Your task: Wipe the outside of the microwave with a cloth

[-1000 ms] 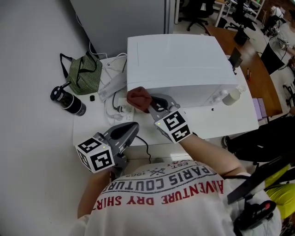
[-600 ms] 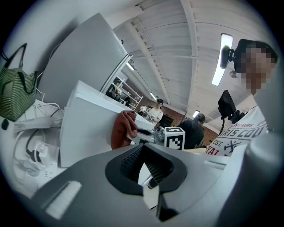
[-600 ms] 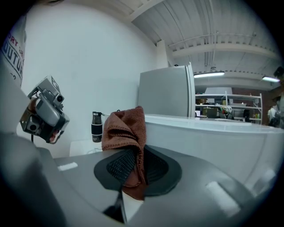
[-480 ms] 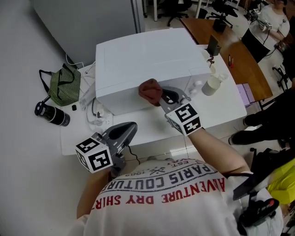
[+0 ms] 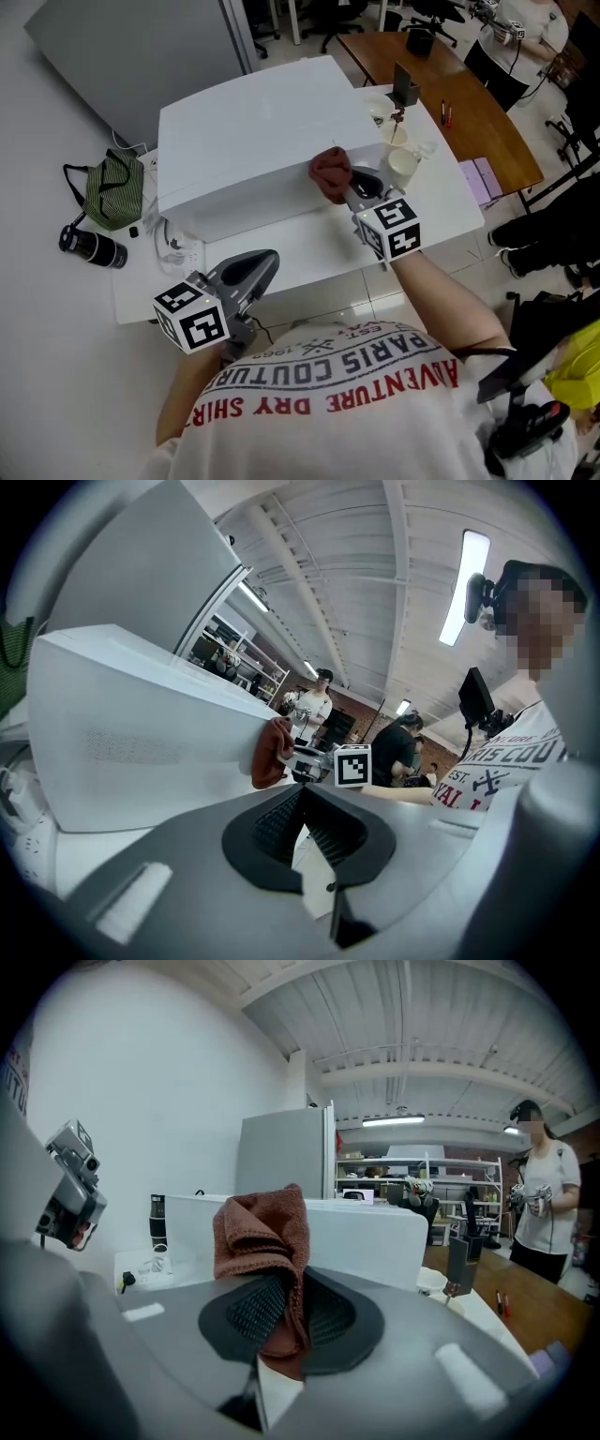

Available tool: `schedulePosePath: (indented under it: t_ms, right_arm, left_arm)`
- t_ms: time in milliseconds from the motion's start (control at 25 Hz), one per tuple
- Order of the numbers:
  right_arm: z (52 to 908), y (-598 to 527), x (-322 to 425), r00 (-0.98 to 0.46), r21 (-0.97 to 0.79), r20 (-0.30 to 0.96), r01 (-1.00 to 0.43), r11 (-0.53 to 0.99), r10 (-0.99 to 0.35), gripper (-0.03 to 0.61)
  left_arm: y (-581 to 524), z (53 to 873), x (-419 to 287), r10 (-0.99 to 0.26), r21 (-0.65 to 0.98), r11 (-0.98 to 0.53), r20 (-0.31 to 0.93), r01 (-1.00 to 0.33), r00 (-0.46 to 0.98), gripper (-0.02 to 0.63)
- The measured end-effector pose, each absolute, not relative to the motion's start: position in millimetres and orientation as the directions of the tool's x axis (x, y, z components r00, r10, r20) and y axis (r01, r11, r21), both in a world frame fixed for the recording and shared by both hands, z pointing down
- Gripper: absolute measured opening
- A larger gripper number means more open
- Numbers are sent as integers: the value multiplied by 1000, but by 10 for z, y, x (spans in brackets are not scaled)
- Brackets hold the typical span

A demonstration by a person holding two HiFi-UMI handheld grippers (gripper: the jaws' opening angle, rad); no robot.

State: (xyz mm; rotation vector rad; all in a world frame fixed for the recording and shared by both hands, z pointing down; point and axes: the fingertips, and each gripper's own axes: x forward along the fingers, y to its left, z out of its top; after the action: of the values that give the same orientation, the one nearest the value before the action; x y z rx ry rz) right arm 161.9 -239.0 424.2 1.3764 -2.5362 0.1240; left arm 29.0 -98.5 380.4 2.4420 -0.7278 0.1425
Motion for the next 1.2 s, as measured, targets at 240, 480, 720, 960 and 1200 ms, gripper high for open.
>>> schedulePosePath:
  t_ms: [240,480,720,960,1200]
  right_arm:
    - [4229,-2381,1615,-561,26,252,-810,585,-789,46]
    - [4155,-2230,1597,-616,-14,175,-782,624,-768,46]
    - [4242,-1904,1217,-690,-20,149,-718,695,-709,46]
    - [4508,-1635,385,-752,-6,176,-646,764,-635,46]
    - [4707,-1450,-698,-807,23,185,-567,823,-561,46]
  left_arm:
    - [-905,3774,456,-500,497,-669,248,-552,830,2]
    - [-824,3870,421,-515,507,-638,280,-580,810,2]
    - [-872,3936,19,-538,525,-601,291,-602,791,2]
    - [-771,3997,-618,-569,530,-578,285,-621,772,2]
    - [-603,4013,-1446,-633,524,-520,293,-674,716,2]
